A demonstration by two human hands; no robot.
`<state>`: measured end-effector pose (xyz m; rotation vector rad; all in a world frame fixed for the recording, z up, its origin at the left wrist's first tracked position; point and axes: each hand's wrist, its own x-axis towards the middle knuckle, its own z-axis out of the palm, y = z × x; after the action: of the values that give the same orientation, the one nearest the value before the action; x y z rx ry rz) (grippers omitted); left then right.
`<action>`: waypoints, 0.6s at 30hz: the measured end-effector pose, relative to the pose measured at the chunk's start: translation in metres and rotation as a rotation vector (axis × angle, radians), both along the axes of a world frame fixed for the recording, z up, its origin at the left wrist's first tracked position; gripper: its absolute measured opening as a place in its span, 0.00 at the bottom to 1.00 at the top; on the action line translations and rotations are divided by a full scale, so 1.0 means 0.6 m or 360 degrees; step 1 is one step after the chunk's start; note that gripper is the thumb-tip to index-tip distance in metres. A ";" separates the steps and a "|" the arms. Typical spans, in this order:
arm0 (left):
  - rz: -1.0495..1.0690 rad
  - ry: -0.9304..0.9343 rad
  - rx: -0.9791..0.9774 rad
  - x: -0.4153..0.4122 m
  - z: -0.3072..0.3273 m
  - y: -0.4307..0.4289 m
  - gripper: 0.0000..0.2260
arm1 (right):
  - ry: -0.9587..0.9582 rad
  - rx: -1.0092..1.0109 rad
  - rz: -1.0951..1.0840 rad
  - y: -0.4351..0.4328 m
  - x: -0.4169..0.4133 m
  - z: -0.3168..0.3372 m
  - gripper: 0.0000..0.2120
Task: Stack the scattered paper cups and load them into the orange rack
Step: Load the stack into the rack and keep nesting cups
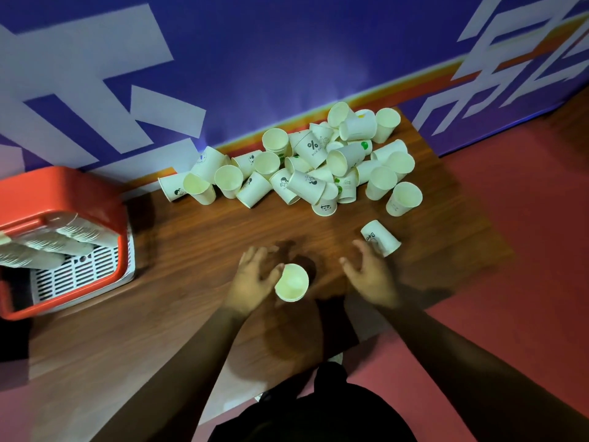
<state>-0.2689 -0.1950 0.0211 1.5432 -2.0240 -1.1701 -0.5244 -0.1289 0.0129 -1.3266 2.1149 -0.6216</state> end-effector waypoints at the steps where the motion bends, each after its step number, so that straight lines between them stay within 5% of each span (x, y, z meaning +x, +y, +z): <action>1: -0.0026 0.0020 -0.0029 -0.019 0.011 -0.008 0.13 | 0.0062 -0.0019 -0.0123 -0.002 -0.026 -0.005 0.24; 10: -0.0542 -0.0135 -0.0114 -0.260 0.023 -0.061 0.21 | 0.0174 0.0006 -0.0429 -0.037 -0.197 0.001 0.21; 18: -0.1176 -0.0671 -0.0301 -0.398 -0.064 -0.077 0.31 | 0.0208 0.0002 -0.0199 -0.093 -0.289 -0.013 0.24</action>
<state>-0.5074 -0.2413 -0.0174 1.0202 -3.0413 -0.8589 -0.6976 -0.1848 0.0052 -1.2723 2.3172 -0.5987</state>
